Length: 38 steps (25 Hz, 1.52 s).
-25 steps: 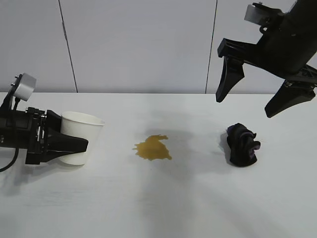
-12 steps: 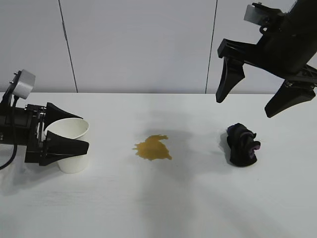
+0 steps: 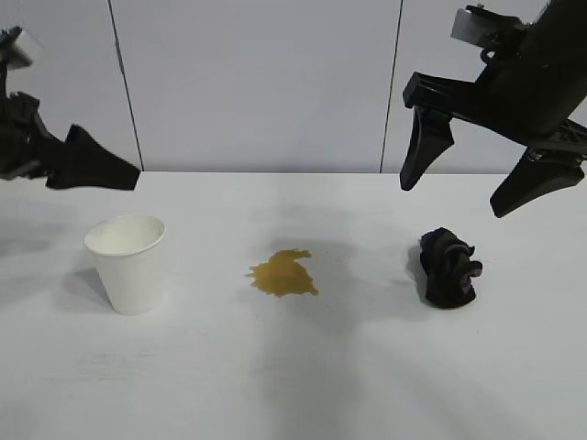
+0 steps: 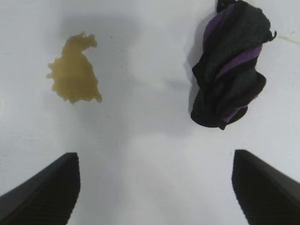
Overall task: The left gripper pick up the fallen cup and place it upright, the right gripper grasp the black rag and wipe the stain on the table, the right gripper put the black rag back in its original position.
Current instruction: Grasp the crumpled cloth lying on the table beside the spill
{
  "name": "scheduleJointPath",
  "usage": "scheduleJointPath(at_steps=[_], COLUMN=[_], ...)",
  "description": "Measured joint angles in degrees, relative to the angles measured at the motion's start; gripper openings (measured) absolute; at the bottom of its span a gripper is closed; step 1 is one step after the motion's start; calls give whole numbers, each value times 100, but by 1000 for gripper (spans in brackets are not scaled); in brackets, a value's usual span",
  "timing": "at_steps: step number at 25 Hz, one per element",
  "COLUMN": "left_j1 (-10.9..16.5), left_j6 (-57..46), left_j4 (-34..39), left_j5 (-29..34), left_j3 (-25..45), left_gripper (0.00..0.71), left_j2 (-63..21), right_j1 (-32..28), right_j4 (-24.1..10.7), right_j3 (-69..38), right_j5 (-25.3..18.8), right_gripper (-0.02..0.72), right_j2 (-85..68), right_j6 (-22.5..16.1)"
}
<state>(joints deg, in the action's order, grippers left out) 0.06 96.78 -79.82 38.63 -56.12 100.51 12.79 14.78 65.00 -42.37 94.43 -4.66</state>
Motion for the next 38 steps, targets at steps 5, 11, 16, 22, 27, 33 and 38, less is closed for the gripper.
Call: scheduleJointPath(at_steps=[5,11,16,22,27,33,38], left_j1=[-332,-933,-1068,-1068,-1068,-1068,-1068], left_j6=[-3363,-6758,-7936,-8036,-8038,-8049,-8053], left_j4=[1906,4364,4946,4902,4896,4896,4896], left_j5=[-14,223,268,345,351,351,355], left_j3=[-487,-1080,-1192,-1198,-1198,-1198,-1198], left_gripper=[693,693,693,693,693,693,693], left_j2=[-462,-462,-462,-462,-462,-462,-462], right_j1=[0,0,0,-5,-5,-5,-5], right_j4=[0,0,-421,-1864,-1969,-1969,-1973], right_j3=[0,0,0,0,118,578,807], right_j5=[5,17,22,199,508,754,766], right_gripper=[610,610,610,610,610,582,497], right_j2=[0,0,0,267,1029,1639,2163], right_j6=[0,0,-94,-1037,-1186,-1267,-1363])
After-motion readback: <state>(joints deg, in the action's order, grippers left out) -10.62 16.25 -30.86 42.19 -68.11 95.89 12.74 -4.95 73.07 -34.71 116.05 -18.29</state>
